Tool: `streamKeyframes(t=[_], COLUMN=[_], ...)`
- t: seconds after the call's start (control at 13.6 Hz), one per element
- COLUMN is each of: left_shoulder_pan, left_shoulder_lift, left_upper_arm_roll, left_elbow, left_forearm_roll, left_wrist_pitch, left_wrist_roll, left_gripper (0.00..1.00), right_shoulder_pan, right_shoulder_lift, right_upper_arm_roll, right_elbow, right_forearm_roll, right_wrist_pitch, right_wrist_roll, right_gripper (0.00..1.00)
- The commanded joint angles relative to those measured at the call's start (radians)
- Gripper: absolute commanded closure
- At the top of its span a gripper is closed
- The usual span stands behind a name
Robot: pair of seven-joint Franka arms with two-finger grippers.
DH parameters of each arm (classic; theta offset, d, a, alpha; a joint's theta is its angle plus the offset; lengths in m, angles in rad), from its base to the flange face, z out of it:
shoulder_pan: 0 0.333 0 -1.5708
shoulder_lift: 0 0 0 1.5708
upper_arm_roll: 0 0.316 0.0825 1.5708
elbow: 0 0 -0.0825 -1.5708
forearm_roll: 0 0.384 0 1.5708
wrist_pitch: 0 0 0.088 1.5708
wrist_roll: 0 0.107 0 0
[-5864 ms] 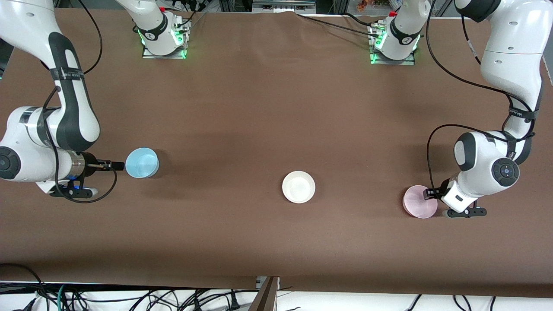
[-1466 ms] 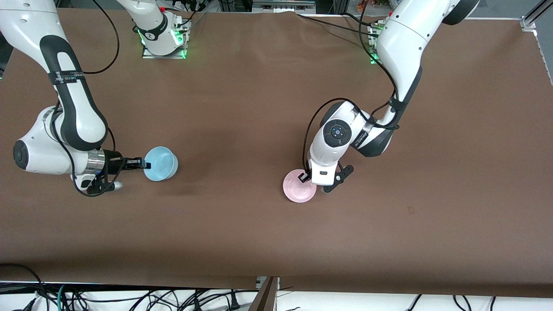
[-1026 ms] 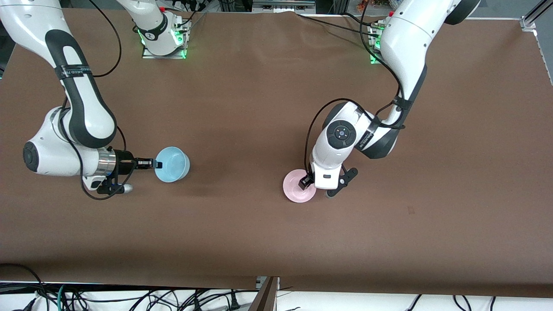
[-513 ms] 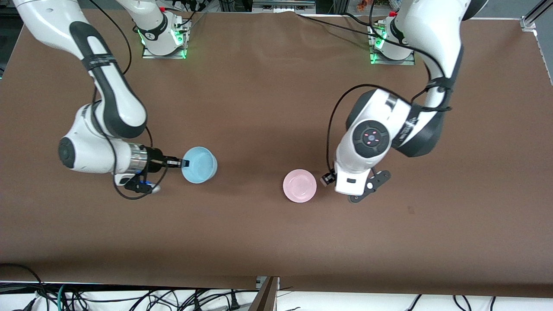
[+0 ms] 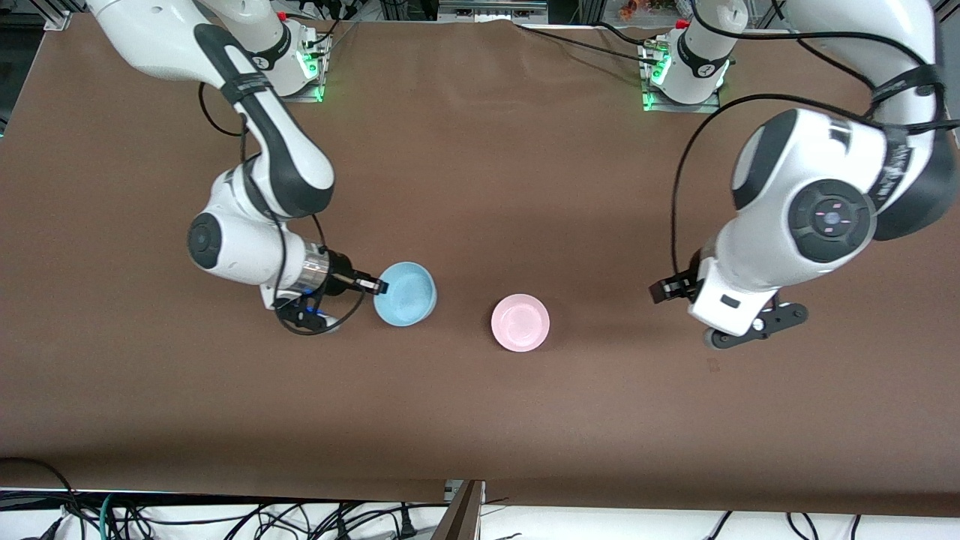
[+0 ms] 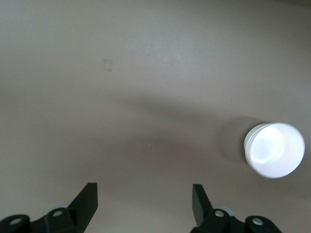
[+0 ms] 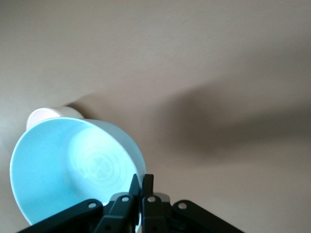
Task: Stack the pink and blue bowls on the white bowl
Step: 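Carry the blue bowl with the right gripper onto the pink bowl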
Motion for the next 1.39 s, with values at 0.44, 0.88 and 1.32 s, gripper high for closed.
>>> streamKeyframes(t=[0.44, 0.88, 1.32], left_shoulder_pan=[0.199, 0.234, 0.236], left_shoulder_lift=[-0.189, -0.305, -0.307], left_upper_arm_roll=[-0.008, -0.008, -0.008], left_elbow=[-0.263, -0.502, -0.506], left_forearm_roll=[0.006, 0.01, 0.012], left_wrist_pitch=[0.031, 0.235, 0.238], left_wrist_roll=[0.496, 0.51, 0.51], left_gripper=[0.0, 0.0, 0.0], right_shoulder_pan=[0.198, 0.281, 0.4], right_shoulder_lift=[0.147, 0.253, 0.336], right_upper_arm_roll=[-0.017, -0.045, -0.163], right_elbow=[0.179, 0.294, 0.41], right_forearm_roll=[-0.026, -0.221, -0.247], right_wrist_pitch=[0.181, 0.209, 0.209], right_wrist_roll=[0.214, 0.375, 0.418], right_gripper=[1.0, 1.0, 1.0])
